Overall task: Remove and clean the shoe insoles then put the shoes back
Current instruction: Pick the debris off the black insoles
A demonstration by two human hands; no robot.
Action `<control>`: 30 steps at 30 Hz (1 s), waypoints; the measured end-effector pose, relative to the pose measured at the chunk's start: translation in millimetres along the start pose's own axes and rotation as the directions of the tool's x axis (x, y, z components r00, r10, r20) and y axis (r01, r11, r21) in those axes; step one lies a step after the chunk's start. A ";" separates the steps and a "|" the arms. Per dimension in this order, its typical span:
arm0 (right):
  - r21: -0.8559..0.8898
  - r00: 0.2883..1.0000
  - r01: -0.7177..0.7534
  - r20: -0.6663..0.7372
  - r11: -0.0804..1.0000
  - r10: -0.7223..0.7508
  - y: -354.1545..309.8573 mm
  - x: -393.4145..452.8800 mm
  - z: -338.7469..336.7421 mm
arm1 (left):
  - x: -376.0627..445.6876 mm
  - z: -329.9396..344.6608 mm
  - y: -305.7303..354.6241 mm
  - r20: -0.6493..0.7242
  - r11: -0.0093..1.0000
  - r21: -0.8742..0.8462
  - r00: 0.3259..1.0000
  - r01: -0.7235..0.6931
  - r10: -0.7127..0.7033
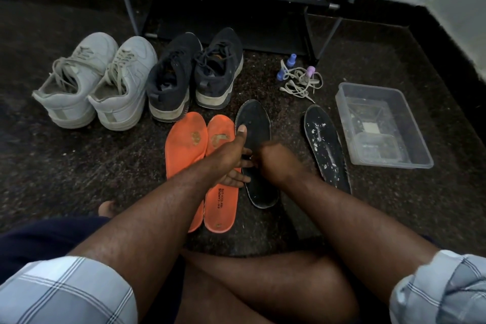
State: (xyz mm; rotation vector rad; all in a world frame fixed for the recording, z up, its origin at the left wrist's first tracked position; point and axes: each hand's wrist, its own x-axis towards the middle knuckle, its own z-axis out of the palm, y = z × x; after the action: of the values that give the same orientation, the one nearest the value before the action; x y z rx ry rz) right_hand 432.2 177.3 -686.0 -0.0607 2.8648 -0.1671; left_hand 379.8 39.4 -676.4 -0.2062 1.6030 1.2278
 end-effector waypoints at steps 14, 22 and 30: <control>0.106 0.974 -0.144 -0.161 0.984 0.160 16.8 15.0 0.4 | -0.3 0.0 -0.7 -0.014 1.000 -0.030 1.000 -0.006 0.005; 0.110 0.981 -0.135 0.154 0.985 0.117 1.4 -18.3 -6.9 | -3.6 -0.6 -1.2 0.004 1.000 -0.020 1.000 -0.008 0.008; 0.546 0.938 -0.275 -0.030 0.792 0.347 69.3 -59.2 -74.8 | -14.1 8.0 2.4 -0.042 0.984 0.043 0.983 -0.174 0.176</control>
State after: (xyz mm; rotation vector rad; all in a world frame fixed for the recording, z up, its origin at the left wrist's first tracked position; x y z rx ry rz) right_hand 467.1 257.6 -607.1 0.5512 2.7823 -0.9223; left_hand 389.2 40.8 -663.0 -0.0693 1.7121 1.3327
